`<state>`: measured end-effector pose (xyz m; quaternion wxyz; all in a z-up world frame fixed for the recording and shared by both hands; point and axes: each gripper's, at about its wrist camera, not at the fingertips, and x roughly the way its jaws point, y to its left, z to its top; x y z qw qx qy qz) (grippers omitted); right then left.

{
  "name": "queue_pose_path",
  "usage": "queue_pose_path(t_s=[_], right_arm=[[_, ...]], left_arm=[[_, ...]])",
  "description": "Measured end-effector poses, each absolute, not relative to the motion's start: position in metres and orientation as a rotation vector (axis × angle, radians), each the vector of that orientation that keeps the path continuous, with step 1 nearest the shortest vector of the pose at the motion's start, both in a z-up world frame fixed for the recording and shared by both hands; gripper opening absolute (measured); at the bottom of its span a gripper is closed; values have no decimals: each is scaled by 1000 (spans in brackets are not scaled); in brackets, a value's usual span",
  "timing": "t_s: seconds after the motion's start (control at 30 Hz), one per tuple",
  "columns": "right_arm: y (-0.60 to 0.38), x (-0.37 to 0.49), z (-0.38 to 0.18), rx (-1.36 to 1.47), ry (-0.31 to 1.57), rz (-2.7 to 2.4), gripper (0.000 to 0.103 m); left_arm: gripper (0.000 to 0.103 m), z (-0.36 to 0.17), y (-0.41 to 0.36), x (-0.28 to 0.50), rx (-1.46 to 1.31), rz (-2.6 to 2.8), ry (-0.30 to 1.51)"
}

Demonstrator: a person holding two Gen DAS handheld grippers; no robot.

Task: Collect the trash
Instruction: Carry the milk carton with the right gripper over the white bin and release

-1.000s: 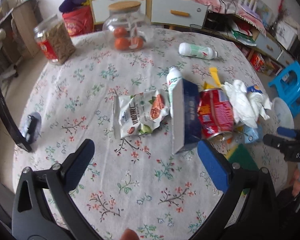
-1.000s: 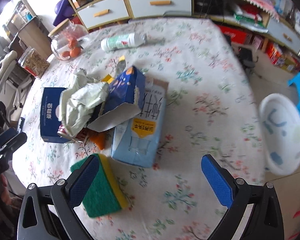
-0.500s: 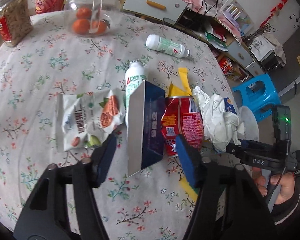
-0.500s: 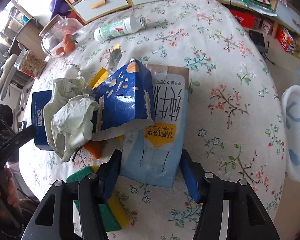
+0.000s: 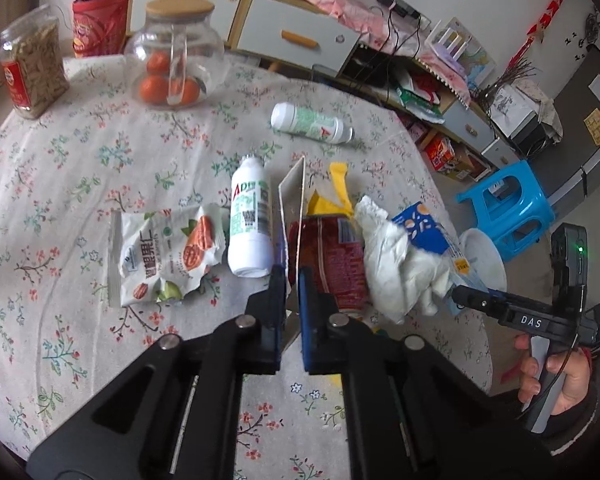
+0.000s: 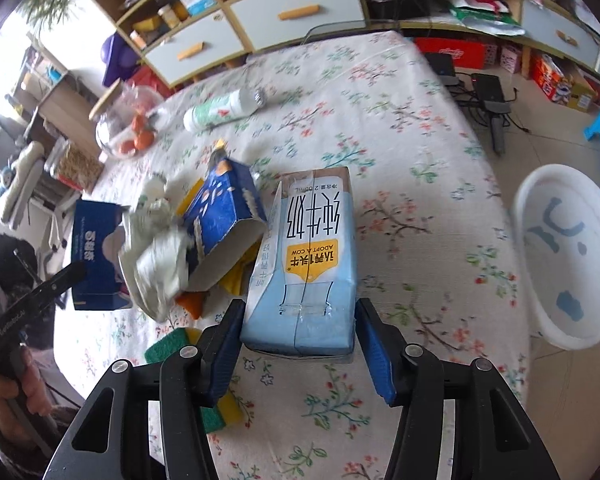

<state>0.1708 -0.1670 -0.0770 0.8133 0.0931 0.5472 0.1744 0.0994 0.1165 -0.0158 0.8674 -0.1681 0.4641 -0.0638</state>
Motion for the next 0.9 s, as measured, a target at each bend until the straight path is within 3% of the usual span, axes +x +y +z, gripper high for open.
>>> queue_pose_path(t_s=[0.4,0.9], right_arm=[[-278,166,-66,406,1091,196,56],[-399,164,-88,549,1067,-55,58]], left_arm=[[8,10,84,104,-387,-205,869],[8,7,-24,141,-322,-372,905]])
